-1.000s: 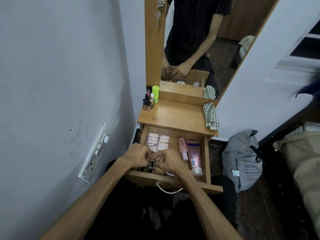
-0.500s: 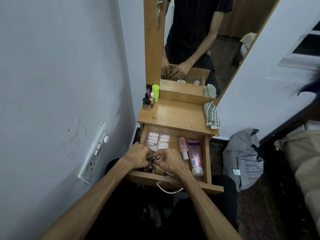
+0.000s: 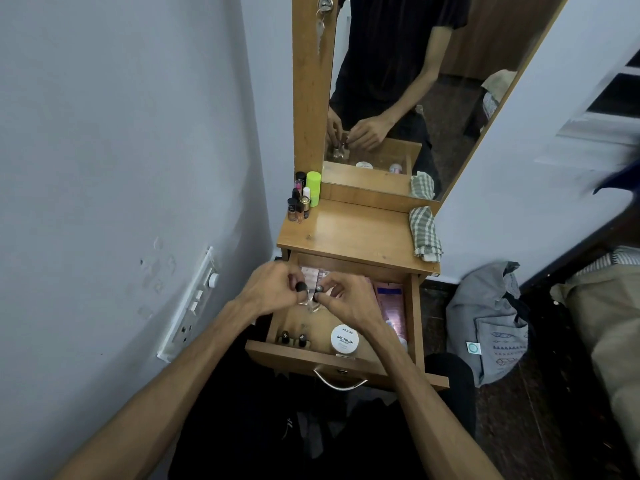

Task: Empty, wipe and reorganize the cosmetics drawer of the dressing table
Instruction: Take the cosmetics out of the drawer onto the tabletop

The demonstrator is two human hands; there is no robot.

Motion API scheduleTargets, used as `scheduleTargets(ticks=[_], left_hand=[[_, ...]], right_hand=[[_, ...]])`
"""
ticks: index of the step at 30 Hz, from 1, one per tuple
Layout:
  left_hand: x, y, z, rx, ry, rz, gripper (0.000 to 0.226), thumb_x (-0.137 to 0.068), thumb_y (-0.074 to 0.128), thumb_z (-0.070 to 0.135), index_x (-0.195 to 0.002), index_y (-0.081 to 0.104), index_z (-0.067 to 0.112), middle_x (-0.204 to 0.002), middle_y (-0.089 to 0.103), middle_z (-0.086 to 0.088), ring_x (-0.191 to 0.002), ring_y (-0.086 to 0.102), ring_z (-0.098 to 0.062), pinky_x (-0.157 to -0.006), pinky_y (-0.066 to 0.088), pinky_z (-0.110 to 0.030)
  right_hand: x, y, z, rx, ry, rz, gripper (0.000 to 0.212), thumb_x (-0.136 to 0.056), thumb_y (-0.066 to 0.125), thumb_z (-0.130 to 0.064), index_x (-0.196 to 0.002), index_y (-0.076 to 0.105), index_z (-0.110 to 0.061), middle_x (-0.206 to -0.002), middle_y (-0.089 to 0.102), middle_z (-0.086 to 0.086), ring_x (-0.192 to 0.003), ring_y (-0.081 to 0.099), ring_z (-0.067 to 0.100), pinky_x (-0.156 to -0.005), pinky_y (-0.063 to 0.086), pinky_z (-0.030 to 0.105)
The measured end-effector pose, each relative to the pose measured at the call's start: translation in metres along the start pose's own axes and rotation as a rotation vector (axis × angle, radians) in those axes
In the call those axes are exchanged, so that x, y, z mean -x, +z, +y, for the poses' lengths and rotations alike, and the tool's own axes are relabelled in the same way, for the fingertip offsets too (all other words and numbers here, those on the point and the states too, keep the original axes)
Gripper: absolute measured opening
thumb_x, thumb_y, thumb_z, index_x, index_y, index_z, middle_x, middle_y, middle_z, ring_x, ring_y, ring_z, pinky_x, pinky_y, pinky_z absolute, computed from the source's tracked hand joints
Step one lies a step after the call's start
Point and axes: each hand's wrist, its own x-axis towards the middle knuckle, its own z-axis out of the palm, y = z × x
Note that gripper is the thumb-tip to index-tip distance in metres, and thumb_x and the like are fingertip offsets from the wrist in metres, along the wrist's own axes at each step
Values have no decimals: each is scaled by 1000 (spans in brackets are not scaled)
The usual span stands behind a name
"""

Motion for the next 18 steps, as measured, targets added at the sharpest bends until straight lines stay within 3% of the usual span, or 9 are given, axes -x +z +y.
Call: scheduleTargets(ticks=[5, 8, 11, 18], left_hand=[[-28, -32, -2, 47, 2, 99, 15, -70, 82, 28, -78, 70, 31, -72, 66, 14, -68, 61, -5, -61, 48, -22], [-47, -51, -3, 51, -14, 126, 21, -72, 85, 30, -80, 67, 36, -73, 64, 18, -67, 57, 0, -58, 42, -20], [-66, -66, -7, 39, -36, 169, 18, -75, 84, 28, -88, 72, 28, -76, 66, 12, -68, 58, -4, -57, 44, -21], [-105, -76, -26, -24, -94, 171, 22, -74, 84, 33, -91, 75, 23, -82, 70, 5, -72, 61, -10, -61, 49, -24]], right_hand=[[-36, -19, -17, -61, -66, 105, 10, -75, 75, -29, -84, 76, -25, -72, 73, -13, -66, 68, 1, -63, 59, 28], [-61, -26, -30, -63, -78, 167, 11, -75, 74, -28, -85, 76, -23, -75, 74, -12, -65, 69, 1, -62, 59, 28], [-85, -28, -41, -35, -66, 213, 9, -76, 74, -29, -84, 76, -25, -76, 73, -14, -65, 67, 0, -61, 55, 24], [-132, -15, -53, 18, -35, 161, 12, -77, 75, -29, -89, 78, -26, -82, 75, -12, -71, 70, 7, -68, 60, 30]])
